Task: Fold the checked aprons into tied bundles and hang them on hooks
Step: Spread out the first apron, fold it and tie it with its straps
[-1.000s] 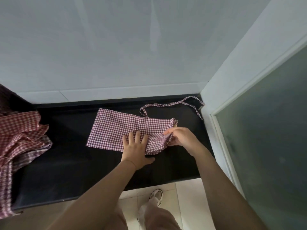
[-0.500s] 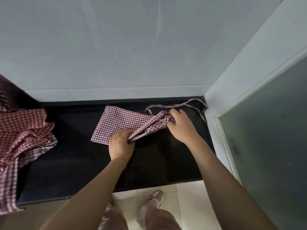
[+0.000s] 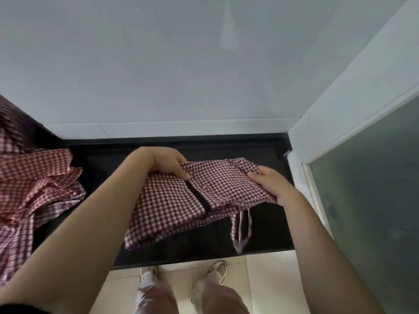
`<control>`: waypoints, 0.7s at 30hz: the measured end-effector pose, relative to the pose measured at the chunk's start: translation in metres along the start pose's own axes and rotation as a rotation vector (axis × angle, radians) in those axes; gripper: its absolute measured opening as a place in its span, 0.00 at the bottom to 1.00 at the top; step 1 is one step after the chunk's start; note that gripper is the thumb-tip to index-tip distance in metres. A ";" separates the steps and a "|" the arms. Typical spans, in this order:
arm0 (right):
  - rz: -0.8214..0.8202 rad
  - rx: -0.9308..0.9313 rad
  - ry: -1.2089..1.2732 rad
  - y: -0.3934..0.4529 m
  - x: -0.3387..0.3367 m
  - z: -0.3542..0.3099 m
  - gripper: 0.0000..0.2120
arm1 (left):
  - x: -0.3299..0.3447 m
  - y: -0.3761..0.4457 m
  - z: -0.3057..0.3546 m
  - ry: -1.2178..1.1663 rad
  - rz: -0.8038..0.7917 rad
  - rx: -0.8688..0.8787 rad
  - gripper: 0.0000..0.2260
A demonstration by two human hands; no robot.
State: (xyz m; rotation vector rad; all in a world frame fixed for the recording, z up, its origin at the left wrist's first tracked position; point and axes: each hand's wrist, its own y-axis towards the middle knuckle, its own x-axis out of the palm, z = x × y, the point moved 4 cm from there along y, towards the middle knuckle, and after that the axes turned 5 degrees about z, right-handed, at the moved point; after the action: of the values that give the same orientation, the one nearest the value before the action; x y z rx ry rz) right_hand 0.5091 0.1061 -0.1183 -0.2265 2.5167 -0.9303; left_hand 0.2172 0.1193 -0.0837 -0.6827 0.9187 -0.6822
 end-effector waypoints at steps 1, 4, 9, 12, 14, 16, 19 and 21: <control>0.042 -0.008 -0.068 0.005 0.001 0.005 0.13 | 0.005 0.012 0.001 0.067 0.062 -0.018 0.09; 0.155 -0.051 -0.137 0.020 0.012 0.018 0.15 | 0.028 0.042 0.000 0.194 0.262 -0.054 0.09; 0.278 -0.129 -0.152 0.039 0.020 0.024 0.07 | 0.063 0.051 -0.006 0.348 0.843 0.003 0.16; 0.318 -0.154 -0.126 0.047 0.019 0.020 0.06 | 0.096 0.049 0.001 0.357 0.777 0.155 0.26; 0.377 -0.156 -0.138 0.051 0.015 0.020 0.05 | 0.115 0.056 -0.007 0.426 0.634 0.122 0.31; 0.593 -0.183 -0.276 0.048 0.008 0.018 0.02 | 0.125 0.063 -0.020 0.473 0.582 0.063 0.34; 0.782 -0.276 -0.414 0.035 0.003 0.009 0.06 | 0.124 0.074 -0.027 0.510 0.585 0.031 0.34; 0.460 -0.239 -0.417 0.033 0.017 0.007 0.13 | 0.116 0.080 -0.023 0.495 0.602 0.005 0.34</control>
State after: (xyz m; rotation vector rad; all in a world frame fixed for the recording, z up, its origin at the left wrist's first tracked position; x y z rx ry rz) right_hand 0.4973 0.1223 -0.1506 0.0817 2.1478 -0.3546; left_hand 0.2661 0.0726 -0.2100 -0.1982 1.4957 -0.3086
